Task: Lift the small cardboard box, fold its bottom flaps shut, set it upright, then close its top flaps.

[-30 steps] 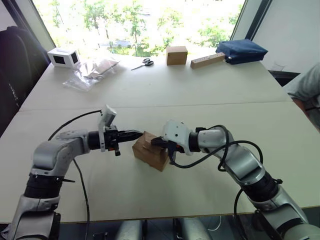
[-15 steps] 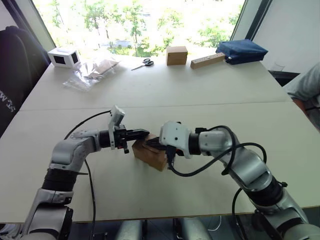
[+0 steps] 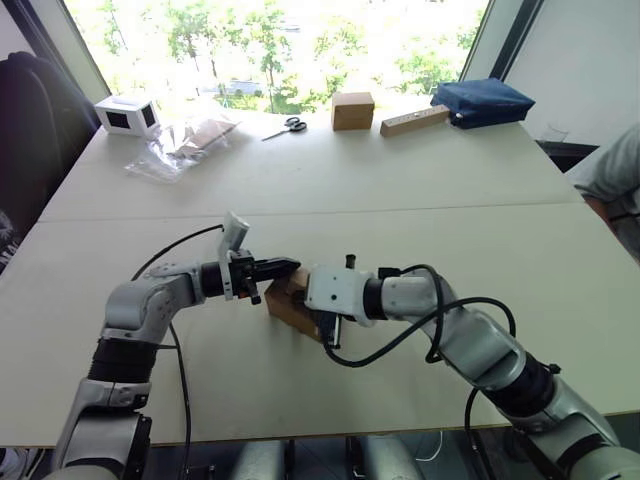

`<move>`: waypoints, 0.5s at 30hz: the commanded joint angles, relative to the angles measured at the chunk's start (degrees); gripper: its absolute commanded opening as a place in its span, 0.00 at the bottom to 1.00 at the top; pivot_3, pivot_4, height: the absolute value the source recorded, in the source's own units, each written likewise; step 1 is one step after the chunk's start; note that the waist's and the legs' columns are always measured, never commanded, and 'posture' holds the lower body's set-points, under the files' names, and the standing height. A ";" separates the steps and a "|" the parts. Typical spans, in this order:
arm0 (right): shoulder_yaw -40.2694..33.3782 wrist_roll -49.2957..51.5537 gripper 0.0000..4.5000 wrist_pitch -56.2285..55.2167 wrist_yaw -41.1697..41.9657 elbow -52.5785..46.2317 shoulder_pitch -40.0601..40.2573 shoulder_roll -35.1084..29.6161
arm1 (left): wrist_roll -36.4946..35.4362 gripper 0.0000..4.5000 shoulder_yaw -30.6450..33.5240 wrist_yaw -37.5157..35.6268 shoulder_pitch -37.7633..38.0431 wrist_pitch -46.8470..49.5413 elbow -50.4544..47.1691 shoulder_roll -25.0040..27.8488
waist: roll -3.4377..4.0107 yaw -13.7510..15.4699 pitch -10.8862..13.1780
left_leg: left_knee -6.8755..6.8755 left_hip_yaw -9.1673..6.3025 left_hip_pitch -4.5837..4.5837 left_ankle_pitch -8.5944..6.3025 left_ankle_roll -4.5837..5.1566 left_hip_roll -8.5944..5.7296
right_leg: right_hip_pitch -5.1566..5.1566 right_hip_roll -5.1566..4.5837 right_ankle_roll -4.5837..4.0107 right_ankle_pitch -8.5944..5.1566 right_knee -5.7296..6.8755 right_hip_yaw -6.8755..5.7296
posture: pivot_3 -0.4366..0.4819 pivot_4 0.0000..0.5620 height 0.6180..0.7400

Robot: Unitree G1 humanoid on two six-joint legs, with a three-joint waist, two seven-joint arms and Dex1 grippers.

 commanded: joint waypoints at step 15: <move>0.75 -7.13 0.00 -2.25 2.16 -2.69 -1.58 -0.20 | -0.91 0.02 0.36 1.60 0.70 1.64 -2.33 -1.07 | -0.01 0.03 0.00 | 0.00 0.00 0.00 0.14 -0.24 -0.01 | 0.01 0.00 0.00 0.00 0.00 0.00 | 0.48 0.27 1.00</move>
